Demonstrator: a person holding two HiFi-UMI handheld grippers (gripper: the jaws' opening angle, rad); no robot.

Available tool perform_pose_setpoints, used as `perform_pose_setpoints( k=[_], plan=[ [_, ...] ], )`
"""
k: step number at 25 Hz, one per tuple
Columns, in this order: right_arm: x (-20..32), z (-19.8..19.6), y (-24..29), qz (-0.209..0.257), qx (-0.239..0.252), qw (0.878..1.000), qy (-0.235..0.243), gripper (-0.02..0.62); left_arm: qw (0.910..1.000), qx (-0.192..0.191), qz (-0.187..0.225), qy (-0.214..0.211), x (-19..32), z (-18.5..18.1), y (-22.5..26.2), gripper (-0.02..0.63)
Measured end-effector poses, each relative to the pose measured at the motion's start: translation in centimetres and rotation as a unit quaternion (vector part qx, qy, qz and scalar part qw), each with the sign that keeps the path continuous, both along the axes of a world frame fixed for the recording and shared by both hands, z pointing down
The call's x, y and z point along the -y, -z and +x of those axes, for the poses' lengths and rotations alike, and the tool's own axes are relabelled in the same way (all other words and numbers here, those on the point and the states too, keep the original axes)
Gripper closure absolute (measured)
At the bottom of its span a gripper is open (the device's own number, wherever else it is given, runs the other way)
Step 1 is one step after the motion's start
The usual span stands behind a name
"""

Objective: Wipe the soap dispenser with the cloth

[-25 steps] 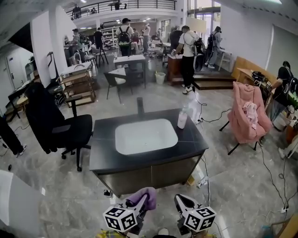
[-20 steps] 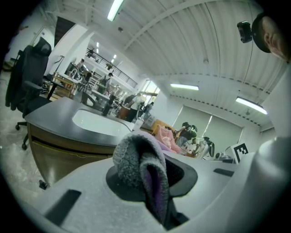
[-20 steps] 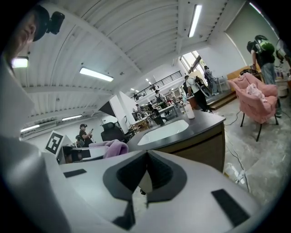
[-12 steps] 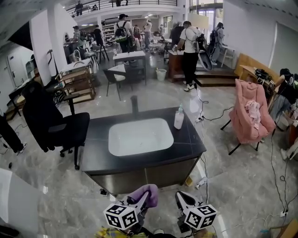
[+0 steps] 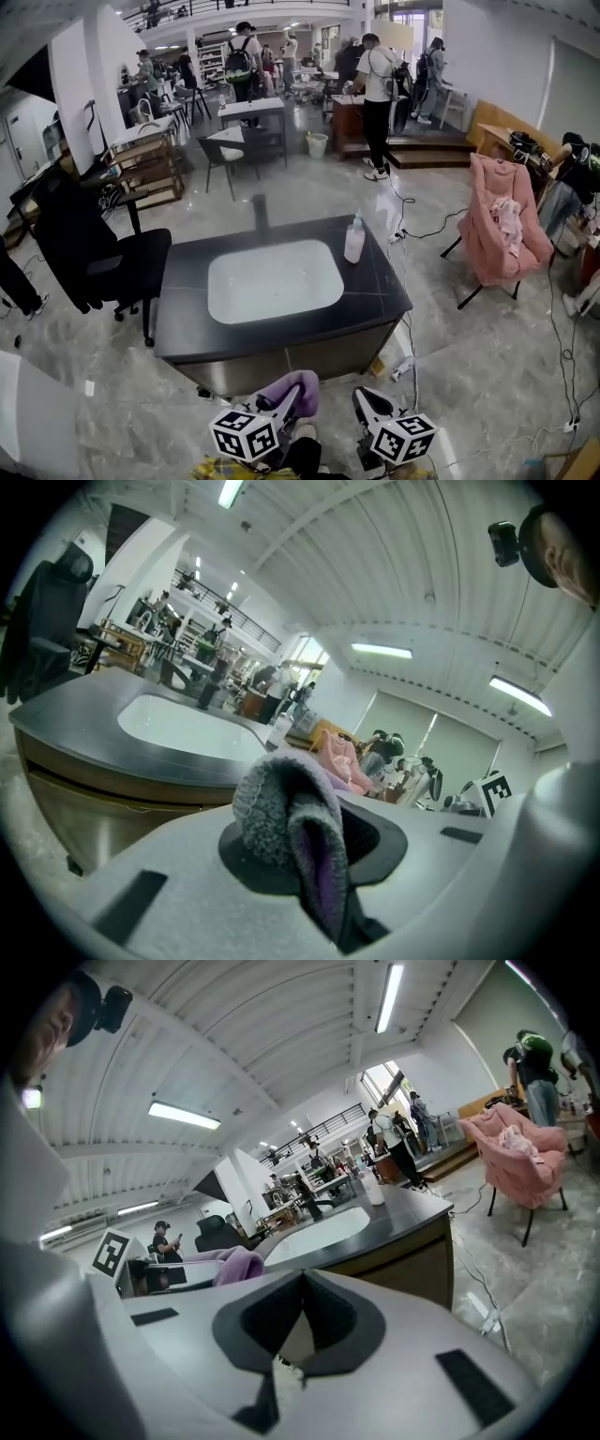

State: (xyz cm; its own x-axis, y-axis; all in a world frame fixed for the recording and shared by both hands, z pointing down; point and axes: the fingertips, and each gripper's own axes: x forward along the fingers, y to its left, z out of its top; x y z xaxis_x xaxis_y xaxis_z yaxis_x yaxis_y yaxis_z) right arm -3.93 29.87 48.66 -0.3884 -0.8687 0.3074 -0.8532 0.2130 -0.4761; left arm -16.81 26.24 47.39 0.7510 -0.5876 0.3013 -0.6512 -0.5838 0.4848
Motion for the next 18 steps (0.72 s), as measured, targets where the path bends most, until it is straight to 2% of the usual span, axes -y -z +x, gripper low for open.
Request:
perform_pose_setpoints(
  k=[8,18],
  plan=[
    [4.8,1.9,-0.1,-0.005,-0.006,1.0,-0.014,0.591,0.9998,-0.004,-0.007,-0.02,5.0,2.1,-0.5,0.548],
    [10.7,1.5,-0.4,-0.008,-0.009,1.0,-0.014,0.591,0.9997,-0.008,-0.009,-0.02,10.9,1.8,-0.8,0.548]
  ],
)
